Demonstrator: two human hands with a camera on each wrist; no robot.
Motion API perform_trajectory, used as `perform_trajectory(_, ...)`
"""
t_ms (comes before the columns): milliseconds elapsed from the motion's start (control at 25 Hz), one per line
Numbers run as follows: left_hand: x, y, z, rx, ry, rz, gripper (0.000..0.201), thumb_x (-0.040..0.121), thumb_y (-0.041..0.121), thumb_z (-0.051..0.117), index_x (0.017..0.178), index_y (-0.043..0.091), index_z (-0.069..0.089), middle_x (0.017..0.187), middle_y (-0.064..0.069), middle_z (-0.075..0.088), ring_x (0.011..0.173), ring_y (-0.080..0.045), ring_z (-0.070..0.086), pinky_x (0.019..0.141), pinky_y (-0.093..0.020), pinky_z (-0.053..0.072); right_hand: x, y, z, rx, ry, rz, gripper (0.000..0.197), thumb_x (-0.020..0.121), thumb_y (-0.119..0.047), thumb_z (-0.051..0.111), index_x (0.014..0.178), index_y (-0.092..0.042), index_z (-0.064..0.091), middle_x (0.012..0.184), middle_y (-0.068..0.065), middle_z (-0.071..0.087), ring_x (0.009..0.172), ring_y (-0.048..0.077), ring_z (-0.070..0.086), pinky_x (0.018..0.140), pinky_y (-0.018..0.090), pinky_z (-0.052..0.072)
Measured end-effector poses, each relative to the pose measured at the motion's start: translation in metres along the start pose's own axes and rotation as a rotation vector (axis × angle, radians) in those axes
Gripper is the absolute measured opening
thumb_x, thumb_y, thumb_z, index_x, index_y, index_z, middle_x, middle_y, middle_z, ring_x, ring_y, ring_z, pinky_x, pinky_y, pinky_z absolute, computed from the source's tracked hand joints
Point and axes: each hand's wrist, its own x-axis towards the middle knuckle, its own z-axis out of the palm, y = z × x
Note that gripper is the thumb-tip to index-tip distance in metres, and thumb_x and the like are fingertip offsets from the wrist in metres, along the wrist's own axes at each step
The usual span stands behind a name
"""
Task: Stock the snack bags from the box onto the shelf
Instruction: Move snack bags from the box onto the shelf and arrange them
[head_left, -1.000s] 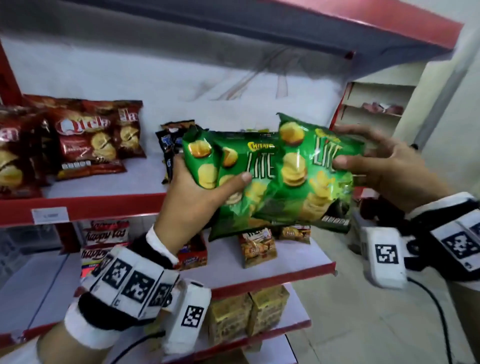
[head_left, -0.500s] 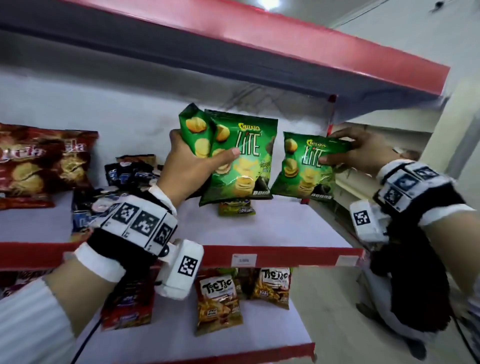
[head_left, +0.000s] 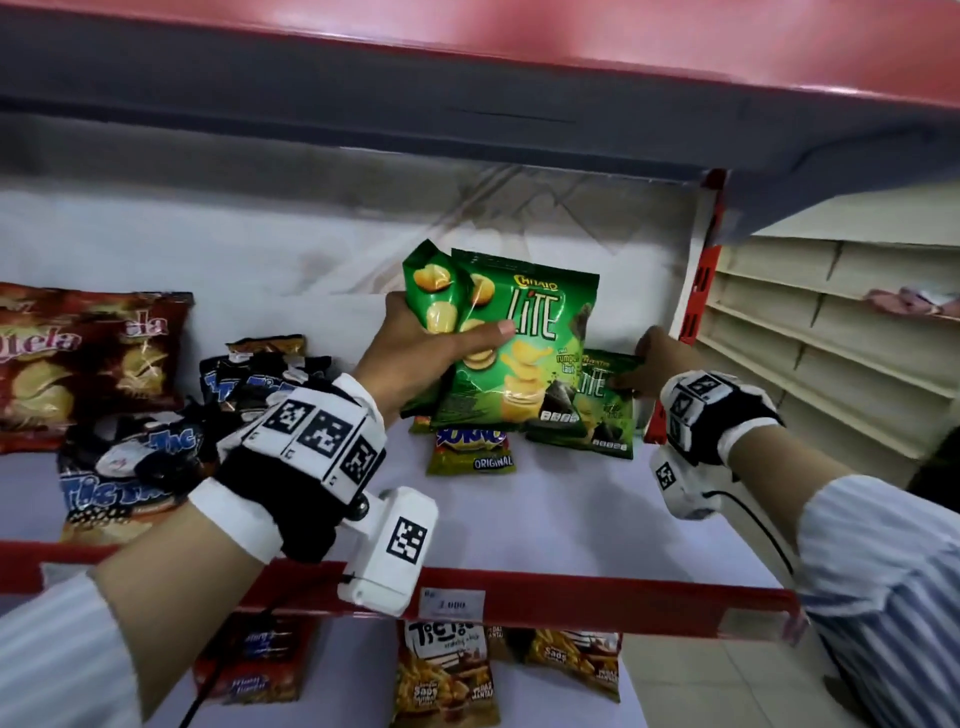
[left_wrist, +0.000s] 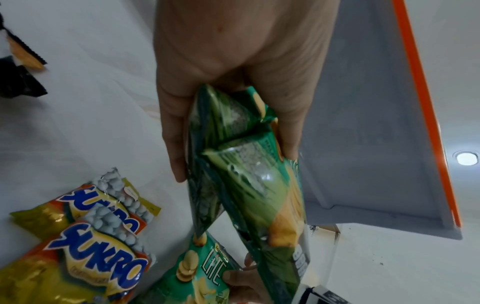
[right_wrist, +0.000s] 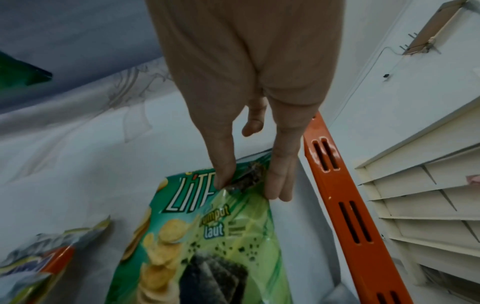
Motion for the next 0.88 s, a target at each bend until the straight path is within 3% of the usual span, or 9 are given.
perform_trajectory(120, 0.006, -0.002, 0.012, 0.018, -0.04, -0.014, 0.071, 0.063, 0.023, 0.087, 0.123, 0.008, 0.053, 0.114, -0.007, 0.069, 0.102, -0.021, 0.068, 0.092, -0.042, 0.053, 0.002, 0.001, -0.001, -0.163, -0.045, -0.064, 0.043, 0.076, -0.038, 0.076, 0.102, -0.007, 0.059, 0.106, 0.014, 0.066, 0.096, 0.03, 0.063, 0.071, 0.03, 0.047)
perform_trajectory(240, 0.011, -0.006, 0.028, 0.024, -0.064, -0.05, 0.091, 0.054, 0.035, 0.089, 0.129, 0.008, 0.047, 0.121, -0.006, 0.064, 0.108, -0.023, 0.064, 0.096, -0.042, 0.05, -0.006, 0.004, -0.018, -0.12, 0.183, -0.134, 0.04, 0.087, -0.049, 0.059, 0.098, -0.011, 0.065, 0.099, 0.013, 0.067, 0.089, 0.03, 0.065, 0.075, 0.031, 0.05)
perform_trajectory(320, 0.013, -0.008, 0.042, 0.014, -0.057, -0.063, 0.095, 0.051, 0.039, 0.088, 0.13, 0.009, 0.045, 0.121, -0.005, 0.063, 0.108, -0.022, 0.063, 0.096, -0.042, 0.05, -0.018, 0.002, -0.039, 0.321, 0.168, -0.158, 0.052, 0.088, -0.062, 0.045, 0.089, -0.013, 0.065, 0.088, 0.012, 0.07, 0.078, 0.027, 0.068, 0.068, 0.031, 0.053)
perform_trajectory(400, 0.015, -0.01, 0.057, 0.036, -0.048, -0.093, 0.1, 0.049, 0.044, 0.089, 0.13, 0.01, 0.042, 0.121, -0.004, 0.062, 0.109, -0.02, 0.062, 0.097, -0.041, 0.05, -0.038, 0.0, -0.058, 0.892, -0.128, -0.115, 0.059, 0.077, -0.073, 0.049, 0.094, -0.018, 0.062, 0.075, 0.004, 0.071, 0.063, 0.019, 0.069, 0.054, 0.029, 0.053)
perform_trajectory(440, 0.016, -0.011, 0.064, 0.054, -0.064, -0.096, 0.102, 0.048, 0.045, 0.09, 0.13, 0.011, 0.041, 0.121, -0.003, 0.062, 0.109, -0.02, 0.062, 0.097, -0.041, 0.049, -0.045, 0.002, -0.065, 0.987, -0.251, -0.113, 0.062, 0.069, -0.073, 0.058, 0.101, -0.021, 0.059, 0.072, 0.0, 0.07, 0.061, 0.016, 0.068, 0.051, 0.029, 0.053)
perform_trajectory(560, 0.018, -0.014, 0.085, 0.097, -0.166, -0.092, 0.11, 0.044, 0.062, 0.082, 0.132, 0.008, 0.043, 0.123, -0.006, 0.062, 0.112, -0.021, 0.06, 0.099, -0.041, 0.047, -0.059, 0.02, -0.068, 0.805, -0.338, -0.221, 0.087, 0.053, -0.042, 0.088, 0.127, -0.029, 0.045, 0.098, 0.003, 0.071, 0.082, 0.024, 0.071, 0.058, 0.033, 0.055)
perform_trajectory(680, 0.018, -0.02, 0.101, 0.26, -0.214, -0.148, 0.106, 0.064, 0.088, 0.041, 0.134, 0.008, 0.041, 0.129, -0.01, 0.056, 0.117, -0.027, 0.055, 0.104, -0.043, 0.042, -0.064, 0.041, -0.06, 0.796, -0.33, -0.19, 0.103, 0.047, -0.027, 0.087, 0.136, -0.028, 0.036, 0.112, 0.011, 0.068, 0.09, 0.027, 0.07, 0.059, 0.032, 0.055)
perform_trajectory(760, 0.019, -0.028, 0.109, 0.412, -0.231, -0.188, 0.1, 0.075, 0.083, 0.017, 0.134, 0.006, 0.042, 0.131, -0.016, 0.053, 0.124, -0.032, 0.047, 0.109, -0.046, 0.033, -0.067, 0.053, -0.054, 0.789, -0.362, -0.158, 0.097, 0.051, -0.023, 0.084, 0.135, -0.026, 0.036, 0.11, 0.012, 0.068, 0.086, 0.025, 0.069, 0.056, 0.03, 0.055)
perform_trajectory(880, 0.022, -0.041, 0.116, 0.517, -0.219, -0.179, 0.083, 0.089, 0.068, 0.012, 0.142, 0.009, 0.035, 0.141, -0.016, 0.046, 0.132, -0.033, 0.04, 0.112, -0.041, 0.027, -0.063, 0.066, -0.046, 0.736, -0.374, -0.124, 0.083, 0.056, -0.017, 0.084, 0.127, -0.025, 0.041, 0.104, 0.012, 0.07, 0.079, 0.021, 0.07, 0.054, 0.029, 0.054)
